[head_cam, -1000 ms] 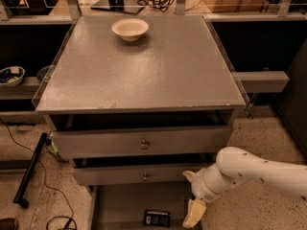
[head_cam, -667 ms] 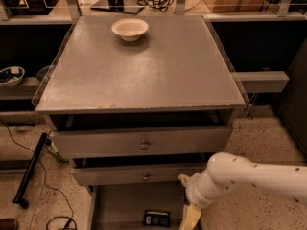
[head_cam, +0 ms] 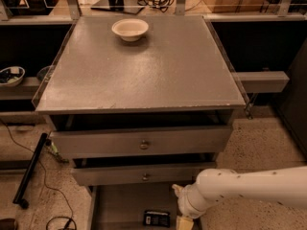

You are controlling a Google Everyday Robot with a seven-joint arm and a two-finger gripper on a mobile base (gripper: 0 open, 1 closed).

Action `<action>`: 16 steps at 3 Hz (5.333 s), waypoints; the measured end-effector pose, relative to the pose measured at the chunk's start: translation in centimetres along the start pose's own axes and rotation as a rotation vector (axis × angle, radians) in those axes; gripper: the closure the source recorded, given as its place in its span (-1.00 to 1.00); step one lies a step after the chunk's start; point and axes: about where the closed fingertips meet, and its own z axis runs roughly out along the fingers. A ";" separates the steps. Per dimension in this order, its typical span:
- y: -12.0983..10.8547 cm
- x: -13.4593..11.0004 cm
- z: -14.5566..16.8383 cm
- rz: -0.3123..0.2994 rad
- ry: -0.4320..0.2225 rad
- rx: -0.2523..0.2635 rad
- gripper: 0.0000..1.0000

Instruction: Pick rxbar blueberry from bottom drawer and place on counter

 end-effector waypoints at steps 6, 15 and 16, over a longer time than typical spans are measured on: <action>-2.5 2.8 11.8 0.078 -0.057 -0.109 -1.00; -7.5 4.9 24.4 0.187 -0.144 -0.078 -1.00; -8.7 5.5 27.6 0.229 -0.186 -0.086 -1.00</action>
Offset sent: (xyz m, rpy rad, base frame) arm 0.0143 0.0151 -0.0762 -0.0040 0.0921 -0.0264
